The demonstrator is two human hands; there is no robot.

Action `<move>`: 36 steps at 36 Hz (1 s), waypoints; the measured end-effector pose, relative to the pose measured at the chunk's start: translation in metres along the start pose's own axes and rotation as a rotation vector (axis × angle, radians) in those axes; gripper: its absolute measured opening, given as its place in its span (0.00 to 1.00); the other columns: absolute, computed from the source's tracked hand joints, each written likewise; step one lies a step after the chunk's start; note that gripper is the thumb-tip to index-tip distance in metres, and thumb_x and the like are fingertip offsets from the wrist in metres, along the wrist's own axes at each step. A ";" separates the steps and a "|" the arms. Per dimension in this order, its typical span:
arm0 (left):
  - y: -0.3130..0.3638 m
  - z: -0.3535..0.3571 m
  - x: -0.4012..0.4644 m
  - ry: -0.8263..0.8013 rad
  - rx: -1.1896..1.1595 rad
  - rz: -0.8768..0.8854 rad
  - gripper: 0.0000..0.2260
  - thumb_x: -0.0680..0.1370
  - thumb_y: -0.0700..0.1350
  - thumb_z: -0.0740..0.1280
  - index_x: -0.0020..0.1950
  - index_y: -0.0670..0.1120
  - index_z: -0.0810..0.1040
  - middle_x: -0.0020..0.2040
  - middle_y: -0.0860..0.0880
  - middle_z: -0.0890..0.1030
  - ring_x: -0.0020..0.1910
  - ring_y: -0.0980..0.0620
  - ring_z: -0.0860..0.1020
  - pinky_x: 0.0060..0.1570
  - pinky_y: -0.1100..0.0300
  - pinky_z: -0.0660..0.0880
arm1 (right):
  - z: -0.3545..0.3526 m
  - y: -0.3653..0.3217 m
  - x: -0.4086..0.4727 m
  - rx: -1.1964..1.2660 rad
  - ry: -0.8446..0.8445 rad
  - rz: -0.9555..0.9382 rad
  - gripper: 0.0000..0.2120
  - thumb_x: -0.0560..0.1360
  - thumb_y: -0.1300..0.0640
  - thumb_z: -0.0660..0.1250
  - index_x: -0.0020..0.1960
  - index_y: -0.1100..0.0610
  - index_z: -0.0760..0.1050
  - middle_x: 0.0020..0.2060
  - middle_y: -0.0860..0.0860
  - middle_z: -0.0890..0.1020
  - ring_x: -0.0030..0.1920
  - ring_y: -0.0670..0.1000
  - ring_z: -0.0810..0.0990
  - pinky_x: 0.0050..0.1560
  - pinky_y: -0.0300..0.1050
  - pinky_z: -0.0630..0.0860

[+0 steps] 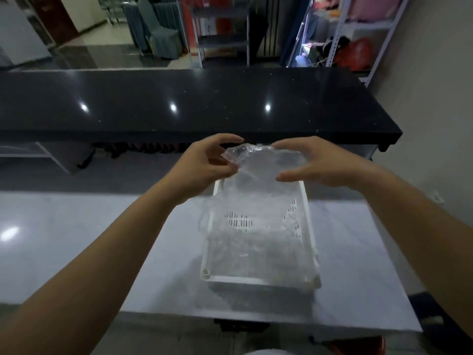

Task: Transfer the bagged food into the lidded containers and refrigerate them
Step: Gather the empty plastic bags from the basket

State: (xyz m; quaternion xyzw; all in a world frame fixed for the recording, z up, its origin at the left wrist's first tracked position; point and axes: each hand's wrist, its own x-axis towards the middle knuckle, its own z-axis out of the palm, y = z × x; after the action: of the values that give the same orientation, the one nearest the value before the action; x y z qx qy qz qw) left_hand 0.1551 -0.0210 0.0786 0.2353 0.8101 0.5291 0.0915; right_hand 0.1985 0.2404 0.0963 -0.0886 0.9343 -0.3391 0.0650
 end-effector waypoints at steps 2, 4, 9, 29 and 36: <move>0.008 -0.010 -0.013 0.022 -0.051 0.055 0.21 0.74 0.34 0.75 0.62 0.54 0.80 0.52 0.48 0.85 0.48 0.52 0.85 0.50 0.64 0.80 | -0.004 -0.018 -0.002 -0.016 0.012 -0.012 0.20 0.70 0.49 0.78 0.61 0.44 0.81 0.52 0.35 0.82 0.54 0.36 0.80 0.66 0.48 0.74; 0.010 -0.021 -0.027 0.059 -0.086 0.099 0.20 0.74 0.37 0.76 0.61 0.56 0.80 0.52 0.49 0.85 0.51 0.53 0.84 0.51 0.64 0.80 | -0.004 -0.033 -0.008 0.030 0.060 -0.042 0.05 0.71 0.53 0.78 0.47 0.48 0.86 0.42 0.45 0.87 0.47 0.46 0.85 0.60 0.55 0.79; -0.008 -0.034 -0.058 -0.097 0.007 0.001 0.36 0.69 0.46 0.81 0.71 0.67 0.68 0.62 0.59 0.80 0.63 0.61 0.78 0.61 0.59 0.77 | 0.002 -0.058 -0.029 0.220 0.160 -0.062 0.04 0.70 0.60 0.78 0.44 0.54 0.87 0.43 0.53 0.88 0.48 0.52 0.86 0.60 0.49 0.80; -0.070 0.065 -0.148 -0.338 -0.258 0.000 0.13 0.75 0.45 0.76 0.58 0.55 0.81 0.59 0.58 0.83 0.60 0.60 0.80 0.64 0.59 0.74 | 0.050 -0.029 -0.256 0.290 0.498 0.446 0.07 0.72 0.62 0.75 0.40 0.52 0.87 0.39 0.51 0.87 0.41 0.48 0.84 0.41 0.39 0.79; 0.012 0.108 -0.156 -0.418 -0.169 0.310 0.39 0.67 0.61 0.78 0.74 0.69 0.62 0.75 0.65 0.66 0.74 0.61 0.65 0.68 0.64 0.63 | 0.049 -0.052 -0.310 0.220 0.544 0.407 0.09 0.66 0.54 0.76 0.45 0.55 0.87 0.42 0.50 0.88 0.45 0.45 0.85 0.49 0.34 0.79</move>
State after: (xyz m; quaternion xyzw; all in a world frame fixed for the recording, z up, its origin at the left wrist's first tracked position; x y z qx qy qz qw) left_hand 0.3373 -0.0037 0.0285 0.4522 0.6808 0.5425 0.1941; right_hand 0.5165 0.2361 0.1118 0.2005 0.8738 -0.4288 -0.1110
